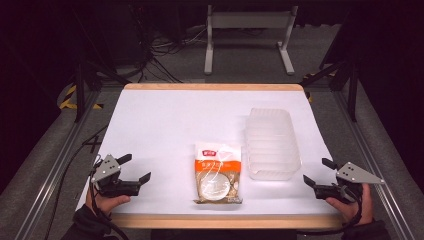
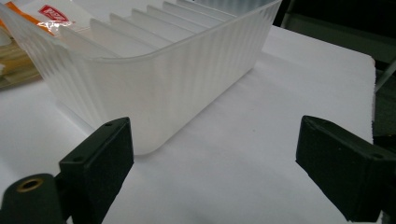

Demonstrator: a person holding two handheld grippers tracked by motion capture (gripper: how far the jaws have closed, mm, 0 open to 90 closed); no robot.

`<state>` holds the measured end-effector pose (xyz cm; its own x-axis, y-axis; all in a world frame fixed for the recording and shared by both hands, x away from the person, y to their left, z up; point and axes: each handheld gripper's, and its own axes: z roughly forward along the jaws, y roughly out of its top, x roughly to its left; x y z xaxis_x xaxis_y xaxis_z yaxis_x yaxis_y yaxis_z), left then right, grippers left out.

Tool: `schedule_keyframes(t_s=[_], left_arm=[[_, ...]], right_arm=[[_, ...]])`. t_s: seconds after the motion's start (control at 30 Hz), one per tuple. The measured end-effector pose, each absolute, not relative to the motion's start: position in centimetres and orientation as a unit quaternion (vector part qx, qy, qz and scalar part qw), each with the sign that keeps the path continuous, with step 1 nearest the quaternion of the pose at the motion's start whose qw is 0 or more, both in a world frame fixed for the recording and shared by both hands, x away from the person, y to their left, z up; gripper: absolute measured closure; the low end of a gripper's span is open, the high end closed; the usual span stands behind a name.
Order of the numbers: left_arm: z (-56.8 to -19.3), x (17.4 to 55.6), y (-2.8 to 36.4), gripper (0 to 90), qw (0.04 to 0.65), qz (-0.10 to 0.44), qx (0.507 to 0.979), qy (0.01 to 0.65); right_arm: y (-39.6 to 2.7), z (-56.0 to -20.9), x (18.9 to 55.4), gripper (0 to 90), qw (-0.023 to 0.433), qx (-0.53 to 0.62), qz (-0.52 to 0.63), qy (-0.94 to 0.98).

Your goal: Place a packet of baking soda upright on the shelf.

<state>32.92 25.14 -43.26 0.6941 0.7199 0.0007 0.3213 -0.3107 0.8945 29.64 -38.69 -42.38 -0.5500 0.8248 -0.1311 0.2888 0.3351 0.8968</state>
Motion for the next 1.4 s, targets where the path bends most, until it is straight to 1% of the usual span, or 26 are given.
schedule_keyframes(t_s=[0.17,0.37,0.43,0.53,0.6,0.7,0.97,1.3,1.4], left_arm=[[-43.7,33.0,24.4,8.2,0.467,0.196,0.795,0.334],[-43.8,33.5,23.5,8.6,0.468,0.156,0.803,0.334],[-43.8,33.8,22.7,8.8,0.467,0.142,0.809,0.329],[-43.7,34.8,21.3,8.9,0.477,0.104,0.81,0.325],[-43.7,35.4,20.3,9.5,0.471,0.085,0.817,0.323],[-43.9,36.2,19.2,10.0,0.468,0.067,0.821,0.32],[-44.2,38.2,16.5,12.8,0.476,-0.001,0.815,0.332],[-44.5,40.5,12.7,13.6,0.474,-0.057,0.816,0.327],[-44.6,41.1,11.5,15.3,0.471,-0.07,0.817,0.326]], right_arm=[[-38.2,-42.4,29.8,11.2,0.299,0.368,0.435,0.765],[-37.7,-42.7,30.0,10.8,0.295,0.365,0.421,0.776],[-37.7,-42.8,30.0,10.8,0.292,0.366,0.417,0.779],[-37.7,-43.0,30.0,10.8,0.287,0.367,0.415,0.781],[-37.7,-43.0,30.0,10.8,0.286,0.365,0.415,0.782],[-37.5,-43.0,30.0,10.8,0.285,0.364,0.413,0.785],[-37.2,-43.3,30.0,10.8,0.28,0.359,0.402,0.794],[-37.0,-43.3,30.1,10.7,0.278,0.355,0.401,0.797],[-37.0,-43.4,30.1,10.6,0.279,0.353,0.399,0.799]])
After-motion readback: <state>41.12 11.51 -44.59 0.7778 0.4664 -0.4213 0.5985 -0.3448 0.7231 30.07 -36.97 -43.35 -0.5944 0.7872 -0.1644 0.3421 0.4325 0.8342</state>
